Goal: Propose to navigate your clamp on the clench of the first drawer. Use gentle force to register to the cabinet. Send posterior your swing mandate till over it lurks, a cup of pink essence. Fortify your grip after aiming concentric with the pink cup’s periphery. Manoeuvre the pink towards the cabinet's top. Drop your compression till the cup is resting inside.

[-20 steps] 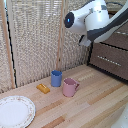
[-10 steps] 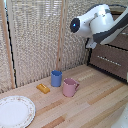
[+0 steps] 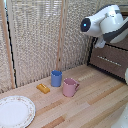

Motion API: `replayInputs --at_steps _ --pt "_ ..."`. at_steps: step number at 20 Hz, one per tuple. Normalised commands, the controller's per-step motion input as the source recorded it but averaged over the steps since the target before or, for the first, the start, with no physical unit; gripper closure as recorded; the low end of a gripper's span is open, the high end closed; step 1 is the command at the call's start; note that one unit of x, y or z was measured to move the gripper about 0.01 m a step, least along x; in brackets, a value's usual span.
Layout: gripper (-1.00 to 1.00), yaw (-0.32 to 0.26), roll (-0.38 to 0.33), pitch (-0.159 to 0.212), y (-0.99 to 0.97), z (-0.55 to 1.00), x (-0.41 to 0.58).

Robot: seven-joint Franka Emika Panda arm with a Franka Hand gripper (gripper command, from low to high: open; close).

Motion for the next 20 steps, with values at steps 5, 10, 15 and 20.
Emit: replayInputs --at_steps 5,10,15,20 --pt "-1.0 0.12 0.0 0.015 -0.79 0.01 -0.005" --pt "1.0 0.05 0.007 0.013 -0.1 0.0 0.014" --pt "1.0 -0.013 -0.001 0.007 0.04 0.0 0.071" --pt "1.0 0.013 -0.002 0.102 -0.04 0.02 0.041"
